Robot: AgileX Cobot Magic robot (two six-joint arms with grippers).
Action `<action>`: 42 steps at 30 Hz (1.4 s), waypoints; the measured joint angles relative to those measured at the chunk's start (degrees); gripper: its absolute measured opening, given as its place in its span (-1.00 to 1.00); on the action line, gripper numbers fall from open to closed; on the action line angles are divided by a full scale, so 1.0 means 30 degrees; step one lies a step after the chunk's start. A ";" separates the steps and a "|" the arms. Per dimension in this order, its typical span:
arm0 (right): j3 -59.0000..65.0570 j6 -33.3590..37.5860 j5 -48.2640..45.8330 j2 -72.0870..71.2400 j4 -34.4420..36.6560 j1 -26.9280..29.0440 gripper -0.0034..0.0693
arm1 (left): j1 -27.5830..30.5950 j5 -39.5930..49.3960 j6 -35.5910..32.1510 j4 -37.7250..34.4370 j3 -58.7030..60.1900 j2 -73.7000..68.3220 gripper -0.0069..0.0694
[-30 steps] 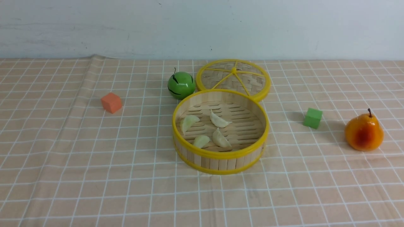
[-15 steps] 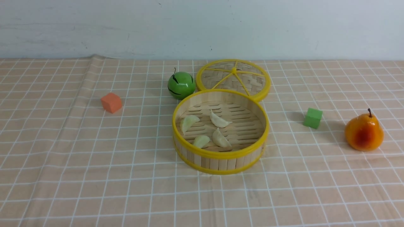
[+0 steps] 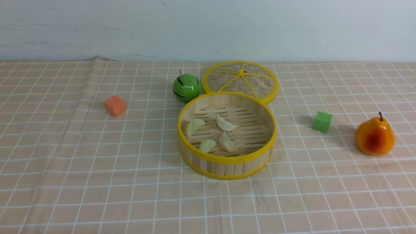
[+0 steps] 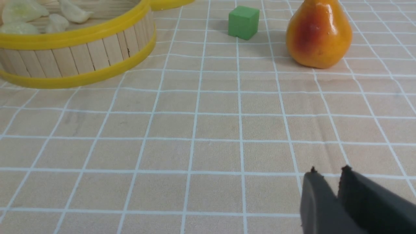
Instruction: Put the dumplings into the steamer on the table with the brown tablecloth.
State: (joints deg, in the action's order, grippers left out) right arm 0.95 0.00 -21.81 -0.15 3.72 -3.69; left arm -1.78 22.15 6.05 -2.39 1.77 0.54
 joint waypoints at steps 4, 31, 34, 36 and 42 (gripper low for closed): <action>0.0000 0.0000 0.0000 0.0000 0.0000 0.0000 -0.58 | 0.0000 0.0000 0.0000 0.0000 0.0000 0.0000 -0.86; 0.0000 0.0000 0.0000 0.0000 0.0000 0.0000 -0.53 | 0.0000 0.0000 -0.0017 0.0000 0.0000 0.0000 -0.86; 0.0000 0.0000 0.0000 0.0000 0.0000 0.0000 -0.53 | 0.0000 0.0000 -0.0017 0.0000 0.0000 0.0000 -0.86; 0.0000 0.0000 0.0000 0.0000 0.0000 0.0000 -0.53 | 0.0000 0.0000 -0.0017 0.0000 0.0000 0.0000 -0.85; 0.0000 0.0000 0.0000 0.0000 0.0000 0.0000 -0.52 | 0.0000 0.0000 -0.0017 0.0000 0.0000 0.0000 -0.85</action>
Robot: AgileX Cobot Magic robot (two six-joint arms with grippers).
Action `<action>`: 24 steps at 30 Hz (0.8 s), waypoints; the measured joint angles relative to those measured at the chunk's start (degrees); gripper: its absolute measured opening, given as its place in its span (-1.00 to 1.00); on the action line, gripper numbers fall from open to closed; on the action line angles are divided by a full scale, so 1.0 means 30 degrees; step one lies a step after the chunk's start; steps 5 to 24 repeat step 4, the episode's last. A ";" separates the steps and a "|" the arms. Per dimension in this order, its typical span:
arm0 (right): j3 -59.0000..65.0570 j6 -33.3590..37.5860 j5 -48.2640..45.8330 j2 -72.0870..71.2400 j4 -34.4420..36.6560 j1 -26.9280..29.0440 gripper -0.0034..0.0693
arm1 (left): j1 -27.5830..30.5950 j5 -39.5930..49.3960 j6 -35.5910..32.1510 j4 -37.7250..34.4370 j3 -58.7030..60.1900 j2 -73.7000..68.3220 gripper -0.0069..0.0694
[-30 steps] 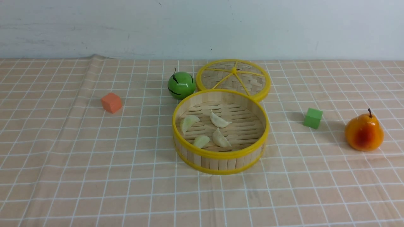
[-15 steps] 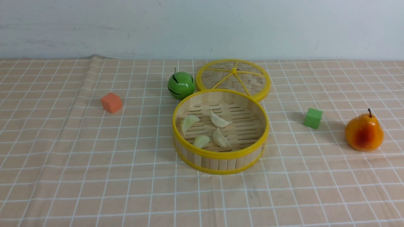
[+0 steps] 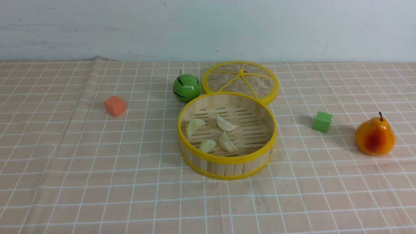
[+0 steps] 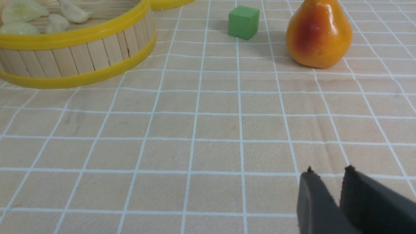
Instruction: Put the dumplings into the steamer on the table with the brown tablecloth.
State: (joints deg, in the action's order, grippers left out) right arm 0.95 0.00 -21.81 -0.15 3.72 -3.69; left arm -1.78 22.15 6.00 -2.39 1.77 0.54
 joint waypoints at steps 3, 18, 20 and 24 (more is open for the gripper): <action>0.0000 0.0000 0.0000 0.0000 0.0000 0.0000 -0.52 | 0.0000 0.0000 0.0000 0.0000 0.0000 0.0000 -0.85; 0.0000 0.0000 0.0000 0.0000 0.0000 0.0000 -0.51 | 0.0000 0.0000 0.0000 0.0000 0.0000 0.0000 -0.85; 0.0000 0.0000 0.0000 0.0000 0.0000 0.0000 -0.51 | 0.0000 0.0000 0.0000 0.0000 0.0000 0.0000 -0.85; 0.0000 0.0000 0.0000 0.0000 0.0000 0.0000 -0.51 | 0.0000 0.0000 0.0000 0.0000 0.0000 0.0000 -0.85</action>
